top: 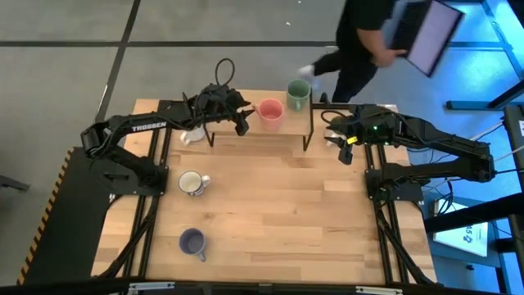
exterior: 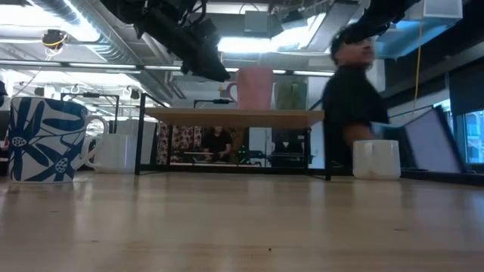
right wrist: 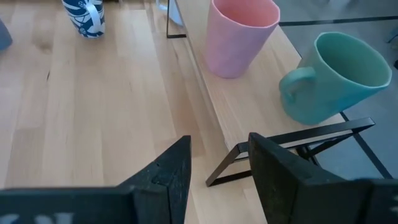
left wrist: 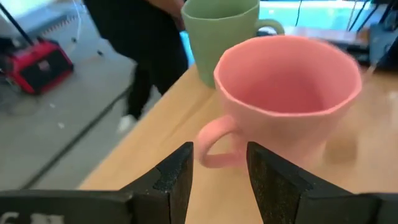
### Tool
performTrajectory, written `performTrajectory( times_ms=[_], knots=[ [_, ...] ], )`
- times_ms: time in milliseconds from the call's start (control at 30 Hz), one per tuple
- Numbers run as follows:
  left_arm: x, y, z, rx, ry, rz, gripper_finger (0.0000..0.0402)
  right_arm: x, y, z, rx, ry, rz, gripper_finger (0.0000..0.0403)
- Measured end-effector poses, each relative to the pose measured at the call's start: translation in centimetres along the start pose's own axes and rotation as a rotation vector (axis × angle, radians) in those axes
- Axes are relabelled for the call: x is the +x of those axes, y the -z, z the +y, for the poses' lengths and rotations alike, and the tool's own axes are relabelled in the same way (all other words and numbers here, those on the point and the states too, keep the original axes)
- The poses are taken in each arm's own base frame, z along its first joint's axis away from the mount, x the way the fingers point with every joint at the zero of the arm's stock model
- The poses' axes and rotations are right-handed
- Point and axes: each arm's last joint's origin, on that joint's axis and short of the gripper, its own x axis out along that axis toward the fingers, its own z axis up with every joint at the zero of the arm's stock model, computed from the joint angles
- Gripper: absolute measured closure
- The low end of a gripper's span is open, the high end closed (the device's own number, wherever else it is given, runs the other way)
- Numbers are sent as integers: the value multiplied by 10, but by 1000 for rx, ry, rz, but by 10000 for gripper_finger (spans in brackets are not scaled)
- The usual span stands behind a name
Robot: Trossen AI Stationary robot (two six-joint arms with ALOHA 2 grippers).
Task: Place coffee mugs
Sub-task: Put the pink mug on the shelf
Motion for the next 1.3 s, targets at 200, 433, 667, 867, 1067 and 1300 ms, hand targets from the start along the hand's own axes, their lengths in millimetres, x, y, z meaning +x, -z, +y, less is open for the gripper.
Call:
performTrajectory(
  times_ms=[200,433,667,867,1067,1300],
  knots=[
    [3,5,23,59,74,-3,257,0,0,0,38,-12,-1,259],
    [11,11,49,64,131,-35,257,0,0,1,95,-18,-2,259],
    [31,28,57,52,297,-30,257,0,0,0,136,-18,-2,259],
    [36,25,56,69,348,-96,257,0,0,0,167,-18,-2,259],
    [44,29,49,72,390,-93,257,0,-1,0,186,-12,-1,259],
    [44,26,41,71,460,-116,265,0,-1,0,187,-11,-2,259]
  ],
)
